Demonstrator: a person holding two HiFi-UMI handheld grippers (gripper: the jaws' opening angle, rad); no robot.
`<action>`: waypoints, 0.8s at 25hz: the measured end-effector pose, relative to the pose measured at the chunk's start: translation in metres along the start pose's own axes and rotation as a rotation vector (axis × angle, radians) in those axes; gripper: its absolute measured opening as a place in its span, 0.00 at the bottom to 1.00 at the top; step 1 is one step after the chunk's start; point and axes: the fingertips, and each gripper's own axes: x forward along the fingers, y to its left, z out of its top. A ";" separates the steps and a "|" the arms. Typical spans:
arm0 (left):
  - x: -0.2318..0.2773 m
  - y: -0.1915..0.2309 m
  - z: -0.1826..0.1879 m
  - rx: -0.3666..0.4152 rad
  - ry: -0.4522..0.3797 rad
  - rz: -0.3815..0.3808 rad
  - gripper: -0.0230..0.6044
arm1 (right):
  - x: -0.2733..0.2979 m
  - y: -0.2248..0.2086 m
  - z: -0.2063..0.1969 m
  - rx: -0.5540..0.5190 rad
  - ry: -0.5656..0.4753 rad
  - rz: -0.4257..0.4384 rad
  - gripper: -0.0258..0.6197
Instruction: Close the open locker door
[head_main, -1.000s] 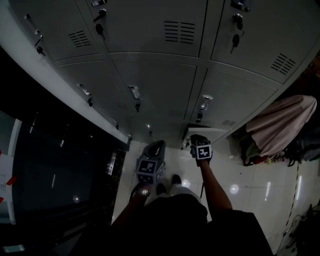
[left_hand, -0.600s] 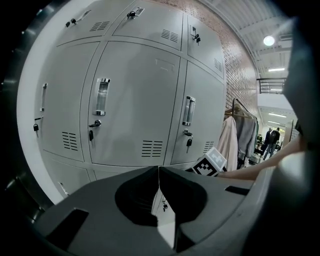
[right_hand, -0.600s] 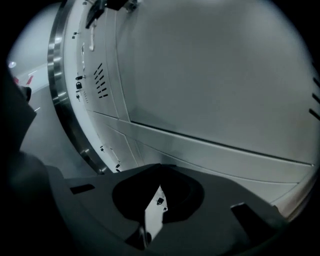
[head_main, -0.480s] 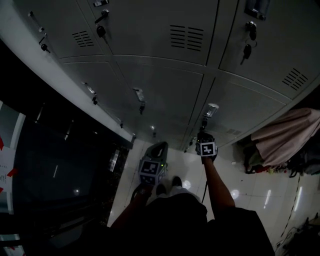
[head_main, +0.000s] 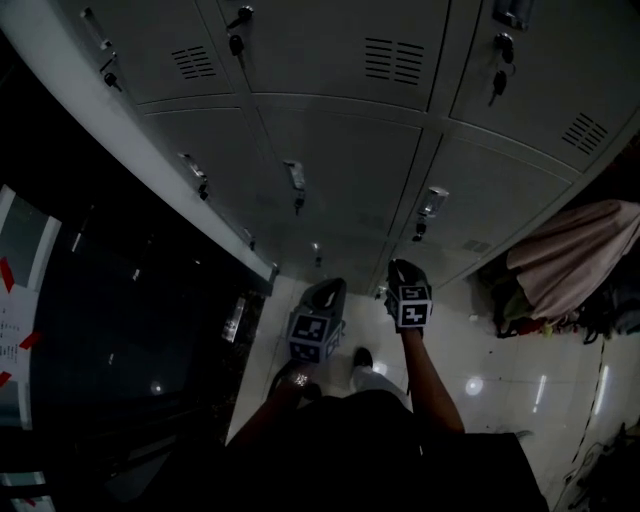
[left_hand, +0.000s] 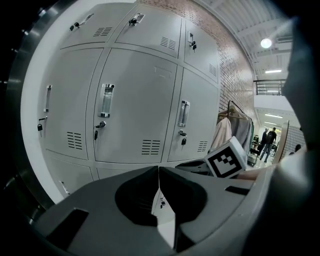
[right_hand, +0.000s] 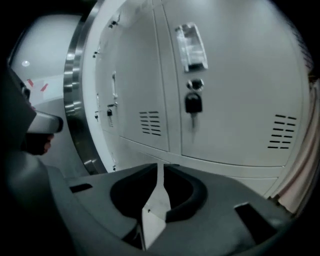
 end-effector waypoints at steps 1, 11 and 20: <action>-0.005 -0.003 0.000 0.005 -0.006 -0.025 0.04 | -0.014 0.018 0.007 0.015 -0.032 0.004 0.11; -0.108 -0.019 -0.026 0.037 -0.013 -0.142 0.04 | -0.143 0.169 -0.013 0.173 -0.138 -0.074 0.18; -0.133 -0.050 -0.017 0.038 -0.036 -0.167 0.04 | -0.208 0.200 -0.008 0.136 -0.219 -0.150 0.16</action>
